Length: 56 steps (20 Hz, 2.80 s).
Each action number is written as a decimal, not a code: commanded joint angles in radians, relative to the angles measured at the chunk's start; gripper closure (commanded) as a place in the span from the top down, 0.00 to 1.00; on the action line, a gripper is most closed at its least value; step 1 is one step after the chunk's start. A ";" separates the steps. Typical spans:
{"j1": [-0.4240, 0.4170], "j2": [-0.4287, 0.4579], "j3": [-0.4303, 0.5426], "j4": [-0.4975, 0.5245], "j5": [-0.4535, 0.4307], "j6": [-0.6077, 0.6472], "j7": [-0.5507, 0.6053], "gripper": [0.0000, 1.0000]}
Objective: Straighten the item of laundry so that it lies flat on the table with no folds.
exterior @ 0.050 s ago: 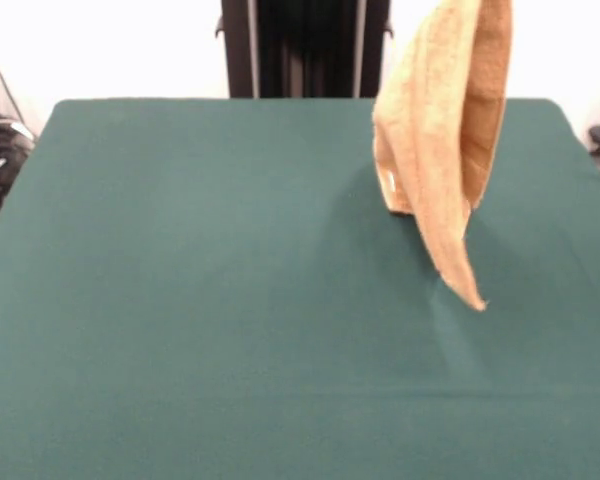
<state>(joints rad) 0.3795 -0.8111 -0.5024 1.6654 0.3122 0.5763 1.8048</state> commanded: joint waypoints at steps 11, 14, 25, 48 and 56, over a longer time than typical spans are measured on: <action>-0.361 0.162 0.326 -0.026 -0.138 -0.037 -0.167 0.00; -0.431 0.207 0.400 -0.049 -0.184 -0.060 -0.196 0.00; -0.608 0.331 0.624 -0.177 -0.356 -0.073 -0.225 0.00; -0.722 0.325 0.822 -0.512 -0.647 0.225 -0.395 0.00; -0.739 0.336 0.849 -0.600 -0.689 0.316 -0.421 0.00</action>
<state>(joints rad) -0.3644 -0.4821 0.2020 1.1462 -0.3410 0.7784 1.6995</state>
